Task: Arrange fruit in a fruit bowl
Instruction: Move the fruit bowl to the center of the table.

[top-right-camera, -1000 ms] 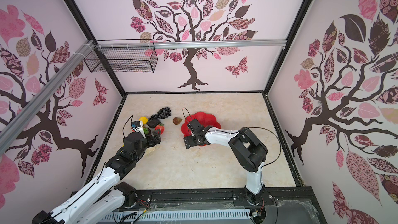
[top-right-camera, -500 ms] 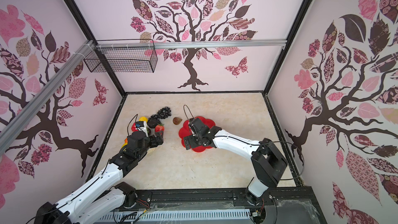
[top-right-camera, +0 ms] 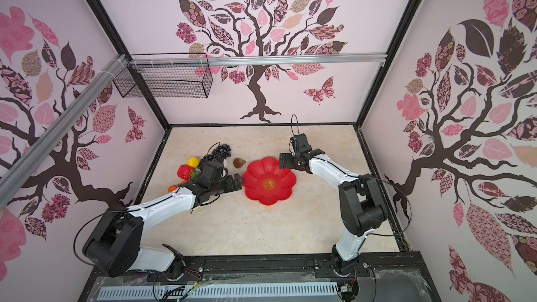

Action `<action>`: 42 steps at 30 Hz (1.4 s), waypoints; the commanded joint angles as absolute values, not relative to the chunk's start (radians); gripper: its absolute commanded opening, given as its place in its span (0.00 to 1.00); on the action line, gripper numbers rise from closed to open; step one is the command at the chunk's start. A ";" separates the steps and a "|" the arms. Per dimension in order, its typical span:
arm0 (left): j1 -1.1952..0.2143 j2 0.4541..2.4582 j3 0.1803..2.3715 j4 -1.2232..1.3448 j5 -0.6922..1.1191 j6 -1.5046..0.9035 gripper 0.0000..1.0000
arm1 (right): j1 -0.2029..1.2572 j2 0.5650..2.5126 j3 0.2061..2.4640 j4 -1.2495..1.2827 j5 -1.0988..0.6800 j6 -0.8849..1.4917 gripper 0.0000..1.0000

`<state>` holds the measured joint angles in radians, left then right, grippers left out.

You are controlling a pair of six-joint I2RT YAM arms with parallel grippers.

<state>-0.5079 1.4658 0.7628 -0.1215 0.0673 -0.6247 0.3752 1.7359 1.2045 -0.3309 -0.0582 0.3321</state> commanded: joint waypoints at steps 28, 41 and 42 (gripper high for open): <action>-0.595 1.539 0.821 -0.145 0.172 -0.637 0.89 | 0.523 1.688 1.036 -0.299 -0.155 0.332 0.99; -0.571 1.423 0.818 -0.338 -0.033 -0.656 0.98 | 0.520 1.559 1.012 -0.334 -0.018 0.361 1.00; -0.558 1.408 0.819 -0.357 -0.046 -0.656 0.98 | 0.519 1.543 1.009 -0.338 -0.009 0.363 1.00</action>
